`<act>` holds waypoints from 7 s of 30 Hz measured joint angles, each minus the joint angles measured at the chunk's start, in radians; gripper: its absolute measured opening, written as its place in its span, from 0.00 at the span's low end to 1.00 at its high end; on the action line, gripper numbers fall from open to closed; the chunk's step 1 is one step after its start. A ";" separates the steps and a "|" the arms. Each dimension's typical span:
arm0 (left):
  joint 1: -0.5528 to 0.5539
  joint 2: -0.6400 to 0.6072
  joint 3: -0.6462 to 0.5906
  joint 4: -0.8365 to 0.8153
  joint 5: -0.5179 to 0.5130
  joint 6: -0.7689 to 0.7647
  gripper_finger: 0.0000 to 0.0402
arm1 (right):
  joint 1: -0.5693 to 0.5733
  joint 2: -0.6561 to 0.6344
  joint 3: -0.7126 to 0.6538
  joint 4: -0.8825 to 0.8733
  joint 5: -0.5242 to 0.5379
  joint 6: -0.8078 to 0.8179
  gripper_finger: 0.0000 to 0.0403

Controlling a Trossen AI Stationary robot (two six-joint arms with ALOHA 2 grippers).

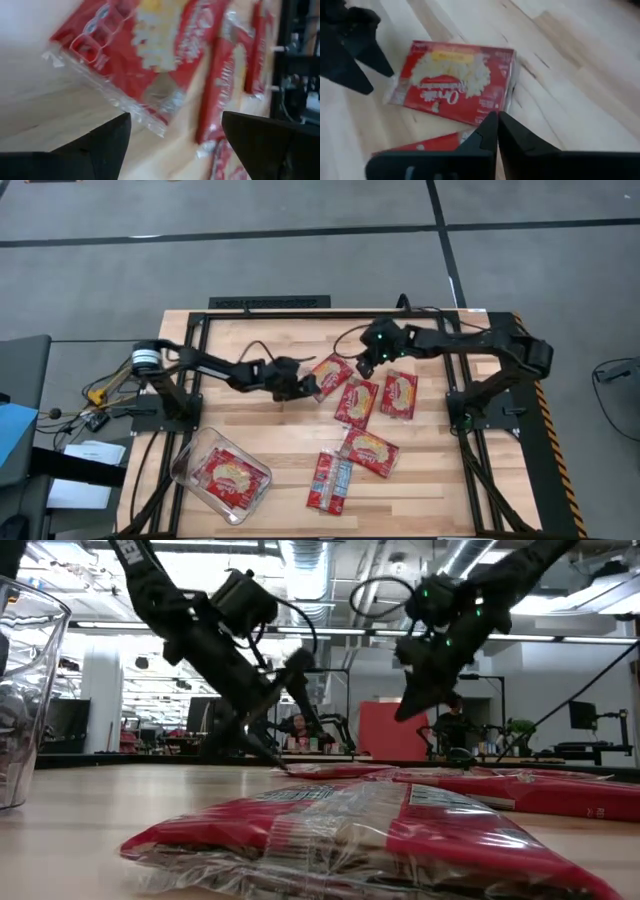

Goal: Sort popcorn bags into baskets
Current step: Put the red popcorn bag into the transparent bin

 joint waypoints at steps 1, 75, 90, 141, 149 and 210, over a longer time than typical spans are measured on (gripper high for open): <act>-0.010 0.019 0.000 0.019 -0.010 -0.020 0.75 | 0.000 0.009 -0.015 0.015 -0.002 0.005 0.07; -0.052 -0.071 -0.002 0.069 -0.259 0.038 0.00 | 0.033 -0.092 -0.044 0.076 -0.071 -0.107 0.07; -0.160 -0.548 -0.001 -0.218 -0.231 -0.001 0.00 | 0.026 -0.400 -0.042 -0.107 0.008 -0.109 0.10; -1.128 -0.657 0.346 -1.033 -0.475 -0.440 0.00 | 0.469 -0.352 -0.043 -0.085 0.300 0.270 0.07; -1.161 -0.607 0.344 -1.060 -0.449 -0.489 0.00 | 0.465 -0.352 -0.043 -0.086 0.302 0.277 0.07; -0.070 -0.485 0.344 -0.839 -0.196 0.569 0.22 | 0.401 0.210 0.015 -0.032 0.295 0.373 0.09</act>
